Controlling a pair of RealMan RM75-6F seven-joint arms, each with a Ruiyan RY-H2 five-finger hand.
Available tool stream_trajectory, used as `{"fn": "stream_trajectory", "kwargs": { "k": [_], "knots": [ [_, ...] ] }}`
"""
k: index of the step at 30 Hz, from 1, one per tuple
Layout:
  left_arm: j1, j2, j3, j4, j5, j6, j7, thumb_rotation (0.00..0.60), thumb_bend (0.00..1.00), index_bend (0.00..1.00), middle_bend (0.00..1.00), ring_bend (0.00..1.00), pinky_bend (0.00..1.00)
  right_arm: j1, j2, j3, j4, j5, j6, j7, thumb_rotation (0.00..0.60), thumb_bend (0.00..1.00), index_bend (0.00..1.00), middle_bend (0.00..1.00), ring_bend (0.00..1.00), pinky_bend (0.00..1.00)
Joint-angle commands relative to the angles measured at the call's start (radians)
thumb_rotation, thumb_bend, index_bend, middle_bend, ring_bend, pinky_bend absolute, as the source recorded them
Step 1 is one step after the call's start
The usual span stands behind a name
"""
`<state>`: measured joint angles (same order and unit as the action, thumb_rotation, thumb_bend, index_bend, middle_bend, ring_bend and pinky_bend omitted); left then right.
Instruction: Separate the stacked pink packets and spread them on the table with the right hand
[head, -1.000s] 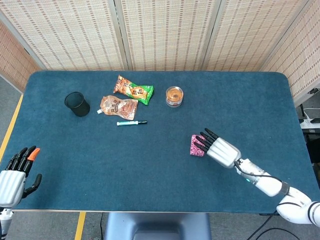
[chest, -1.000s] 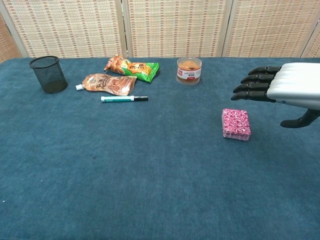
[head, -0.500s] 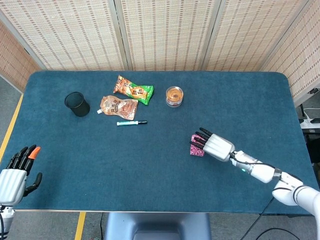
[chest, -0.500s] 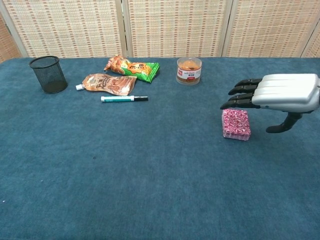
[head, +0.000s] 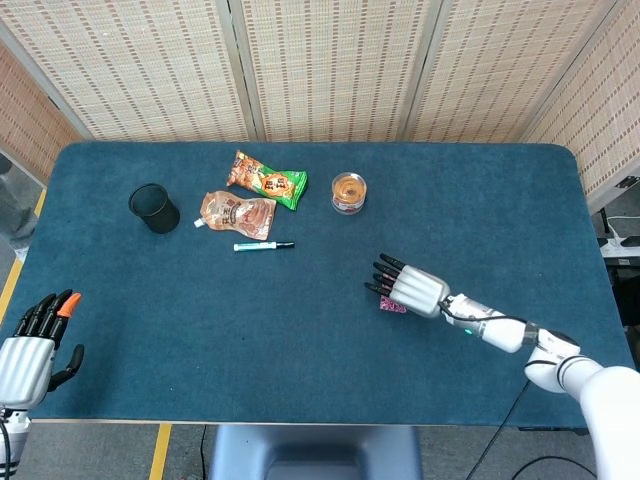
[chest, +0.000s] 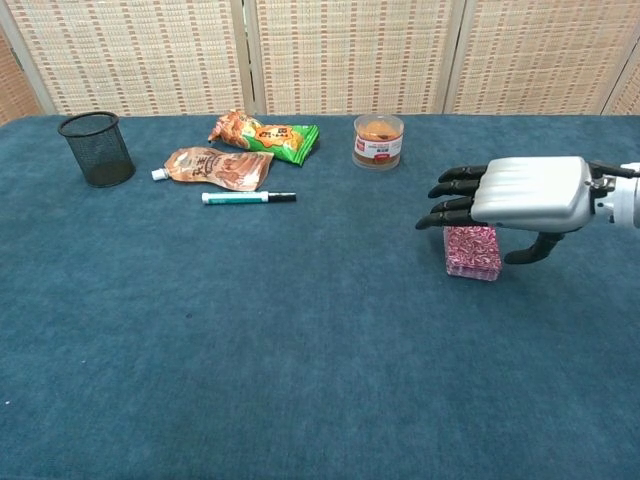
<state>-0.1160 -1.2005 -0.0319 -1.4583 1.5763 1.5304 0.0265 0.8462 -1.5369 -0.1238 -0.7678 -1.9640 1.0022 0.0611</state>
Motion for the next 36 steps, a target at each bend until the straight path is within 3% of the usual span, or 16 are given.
{"fn": "stream_trajectory", "kwargs": {
  "k": [1, 15, 23, 36],
  "knots": [
    [-0.004, 0.000, 0.001, -0.004, -0.003, -0.008, 0.005, 0.600, 0.46, 0.00, 0.06, 0.07, 0.17, 0.010, -0.041, -0.012, 0.052, 0.008, 0.011, 0.018, 0.600, 0.20, 0.08, 0.16, 0.00, 0.00],
    [-0.006, -0.011, 0.002, 0.028, -0.013, -0.021, -0.015, 0.600, 0.46, 0.00, 0.07, 0.08, 0.17, 0.011, -0.123, -0.055, 0.208, 0.013, 0.092, 0.053, 0.600, 0.20, 0.21, 0.24, 0.00, 0.01],
    [-0.009, -0.001, -0.003, -0.002, -0.018, -0.021, 0.004, 0.600, 0.46, 0.00, 0.07, 0.08, 0.18, 0.018, -0.127, -0.074, 0.207, 0.027, 0.083, 0.052, 0.600, 0.20, 0.20, 0.24, 0.00, 0.01],
    [-0.009, -0.009, 0.001, 0.020, -0.013, -0.020, -0.010, 0.600, 0.46, 0.00, 0.08, 0.09, 0.18, 0.014, -0.127, -0.091, 0.211, 0.040, 0.112, 0.039, 0.600, 0.20, 0.35, 0.30, 0.00, 0.06]
  ]
}}
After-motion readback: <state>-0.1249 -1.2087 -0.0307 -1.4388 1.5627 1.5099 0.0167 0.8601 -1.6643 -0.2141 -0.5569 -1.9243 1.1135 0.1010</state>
